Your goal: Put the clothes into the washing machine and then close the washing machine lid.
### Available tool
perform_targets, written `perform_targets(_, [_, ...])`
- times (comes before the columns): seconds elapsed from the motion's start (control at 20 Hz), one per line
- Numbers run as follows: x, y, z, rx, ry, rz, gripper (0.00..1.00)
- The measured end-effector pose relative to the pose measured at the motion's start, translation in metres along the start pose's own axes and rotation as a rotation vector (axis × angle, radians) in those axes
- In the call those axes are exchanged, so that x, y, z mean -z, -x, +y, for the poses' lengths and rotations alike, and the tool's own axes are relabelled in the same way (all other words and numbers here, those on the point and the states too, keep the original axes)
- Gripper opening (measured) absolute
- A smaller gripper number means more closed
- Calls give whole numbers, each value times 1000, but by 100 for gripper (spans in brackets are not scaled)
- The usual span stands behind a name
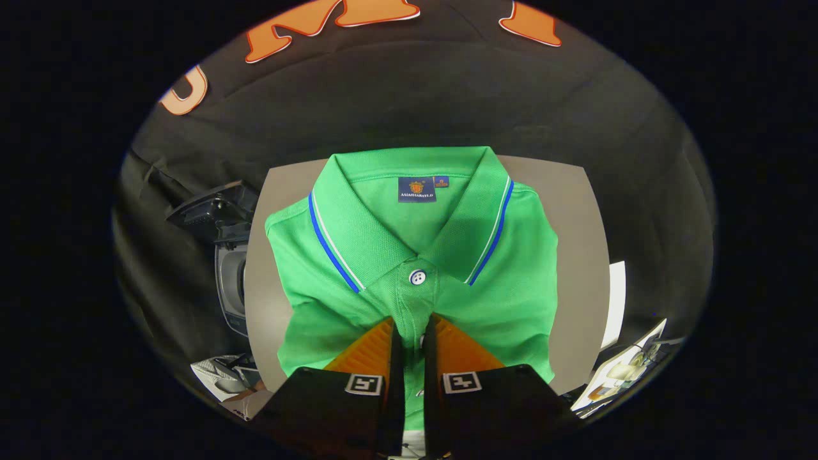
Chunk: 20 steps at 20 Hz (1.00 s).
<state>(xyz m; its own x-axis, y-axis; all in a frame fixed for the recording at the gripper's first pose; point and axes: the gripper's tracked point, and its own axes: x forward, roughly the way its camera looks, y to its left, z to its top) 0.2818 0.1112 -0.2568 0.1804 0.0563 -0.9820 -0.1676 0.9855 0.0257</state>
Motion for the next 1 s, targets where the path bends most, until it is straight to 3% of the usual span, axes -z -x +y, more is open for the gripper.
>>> perform_targets(0.05, [-1, 0, 0, 3, -8, -29, 21])
perform_targets(0.15, [-1, 0, -1, 11, 7, -85, 9])
perform_targets(0.2, [-2, -1, -1, 12, 3, -127, 9])
perform_targets(0.5, [-22, 3, 1, -93, -146, -676, 9])
perform_targets(0.7, [-34, 16, -2, -75, -251, -943, 8])
perform_targets(1.0, [-25, 69, 6, -55, -178, -1124, 8])
